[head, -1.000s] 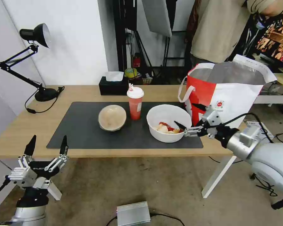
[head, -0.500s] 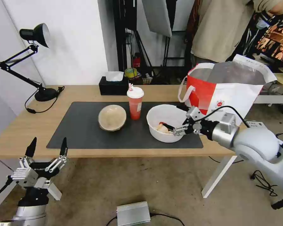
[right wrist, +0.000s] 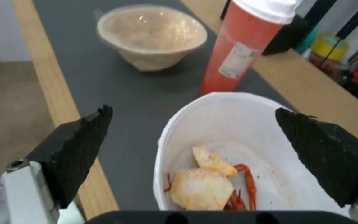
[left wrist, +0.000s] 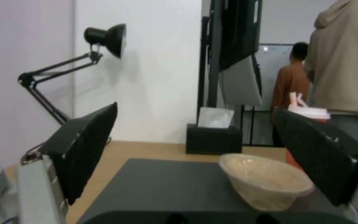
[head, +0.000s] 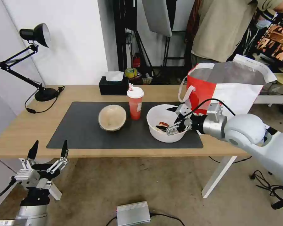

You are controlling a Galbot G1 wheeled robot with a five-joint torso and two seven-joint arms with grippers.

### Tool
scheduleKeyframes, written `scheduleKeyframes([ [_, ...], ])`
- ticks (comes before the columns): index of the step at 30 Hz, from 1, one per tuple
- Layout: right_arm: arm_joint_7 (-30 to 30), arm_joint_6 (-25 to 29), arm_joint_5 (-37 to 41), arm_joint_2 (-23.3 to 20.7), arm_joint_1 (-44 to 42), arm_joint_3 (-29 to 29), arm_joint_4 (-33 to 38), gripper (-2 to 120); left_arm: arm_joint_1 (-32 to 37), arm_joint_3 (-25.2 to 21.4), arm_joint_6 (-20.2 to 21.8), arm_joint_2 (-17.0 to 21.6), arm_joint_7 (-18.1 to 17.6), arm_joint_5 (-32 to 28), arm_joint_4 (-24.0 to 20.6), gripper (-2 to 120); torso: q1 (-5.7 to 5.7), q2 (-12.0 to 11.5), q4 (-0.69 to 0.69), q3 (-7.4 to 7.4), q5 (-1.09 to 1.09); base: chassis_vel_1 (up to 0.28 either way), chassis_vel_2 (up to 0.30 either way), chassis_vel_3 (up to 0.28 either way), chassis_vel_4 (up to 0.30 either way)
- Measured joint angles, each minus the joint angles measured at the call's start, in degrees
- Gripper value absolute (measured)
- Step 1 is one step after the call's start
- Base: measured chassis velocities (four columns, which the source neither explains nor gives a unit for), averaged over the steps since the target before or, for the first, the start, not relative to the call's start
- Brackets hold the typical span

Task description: Pick up the trash from the table and place it into the takeout bag.

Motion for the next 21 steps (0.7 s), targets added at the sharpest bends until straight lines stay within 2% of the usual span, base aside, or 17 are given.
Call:
scheduleKeyframes([
  [12, -3.4, -5.0, 1.3, -1.3, 1.5, -1.3, 0.4, 100, -0.3, -0.1, 0.0, 0.1, -0.2, -0.1, 1.5, 100, -0.01, 0.0, -0.01, 0.00, 0.00, 0.000, 0.000, 0.000, 0.000],
  [21, -3.5, -5.8, 1.1, -1.3, 1.5, -2.5, 0.9, 100, -0.6, -0.1, -0.1, 0.3, -0.3, -0.2, 2.0, 100, -0.01, 0.0, 0.00, 0.00, 0.00, 0.000, 0.000, 0.000, 0.000],
])
